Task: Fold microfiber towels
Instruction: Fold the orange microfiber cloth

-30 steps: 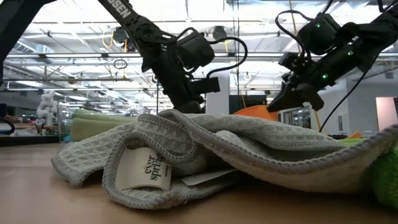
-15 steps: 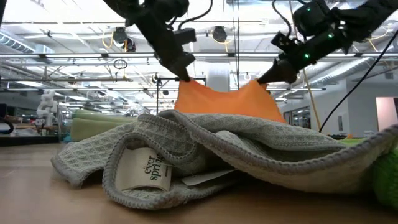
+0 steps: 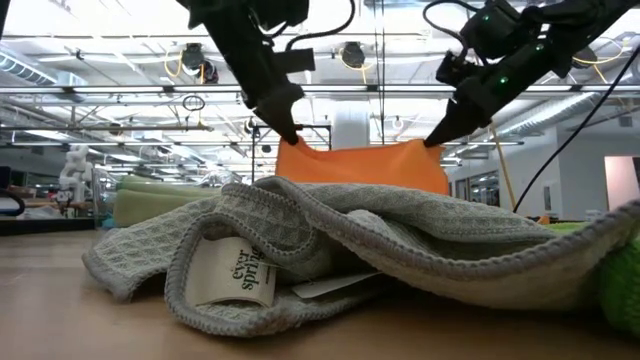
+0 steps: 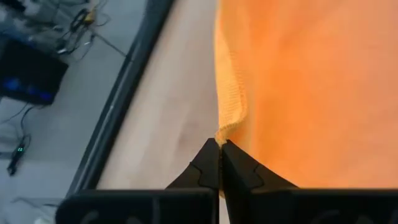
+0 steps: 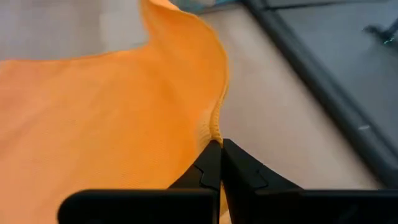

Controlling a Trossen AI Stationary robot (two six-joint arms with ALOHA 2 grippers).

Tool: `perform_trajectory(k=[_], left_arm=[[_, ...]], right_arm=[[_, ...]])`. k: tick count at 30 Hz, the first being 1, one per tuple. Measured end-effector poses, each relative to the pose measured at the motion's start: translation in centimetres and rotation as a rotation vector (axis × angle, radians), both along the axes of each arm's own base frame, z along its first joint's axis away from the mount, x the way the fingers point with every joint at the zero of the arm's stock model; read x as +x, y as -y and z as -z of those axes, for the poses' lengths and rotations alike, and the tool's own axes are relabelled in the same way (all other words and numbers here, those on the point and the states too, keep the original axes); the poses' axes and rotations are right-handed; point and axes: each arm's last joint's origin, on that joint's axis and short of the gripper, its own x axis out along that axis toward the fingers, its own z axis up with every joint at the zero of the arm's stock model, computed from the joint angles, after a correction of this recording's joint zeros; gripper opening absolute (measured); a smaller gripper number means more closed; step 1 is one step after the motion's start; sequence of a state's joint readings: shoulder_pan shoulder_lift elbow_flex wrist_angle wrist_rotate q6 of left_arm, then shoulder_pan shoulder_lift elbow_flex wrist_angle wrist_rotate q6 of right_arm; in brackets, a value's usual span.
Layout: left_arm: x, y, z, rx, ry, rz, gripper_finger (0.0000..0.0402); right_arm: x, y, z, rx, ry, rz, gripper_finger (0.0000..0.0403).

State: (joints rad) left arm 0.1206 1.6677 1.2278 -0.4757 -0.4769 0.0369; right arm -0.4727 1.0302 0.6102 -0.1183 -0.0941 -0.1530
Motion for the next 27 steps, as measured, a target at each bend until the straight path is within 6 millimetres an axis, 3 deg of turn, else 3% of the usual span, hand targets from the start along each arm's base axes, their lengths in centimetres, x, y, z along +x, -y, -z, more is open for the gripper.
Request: perform_trajectory(k=[5,13,21,27], left_arm=[[0.0,3.0,0.3,-0.035,-0.024,0.056,0.0003],[-0.6,7.5,1.6,-0.158,-0.056,0.185,0.0003],[-1.3,9.7,2.9,-0.170,-0.048,0.170,0.0004],[-1.8,10.6,4.0,-0.203,-0.023,0.162,0.0009]], right_arm=[[0.6,-2.2,0.4,0.153,-0.003,-0.085,0.0000],[0.6,-5.5,1.6,0.258,-0.132,-0.177,0.0000],[-0.2,-7.7,3.9,0.327,-0.193,-0.217,0.0000],[-0.1,-8.6,4.0,0.383,-0.191,-0.286,0.0000]])
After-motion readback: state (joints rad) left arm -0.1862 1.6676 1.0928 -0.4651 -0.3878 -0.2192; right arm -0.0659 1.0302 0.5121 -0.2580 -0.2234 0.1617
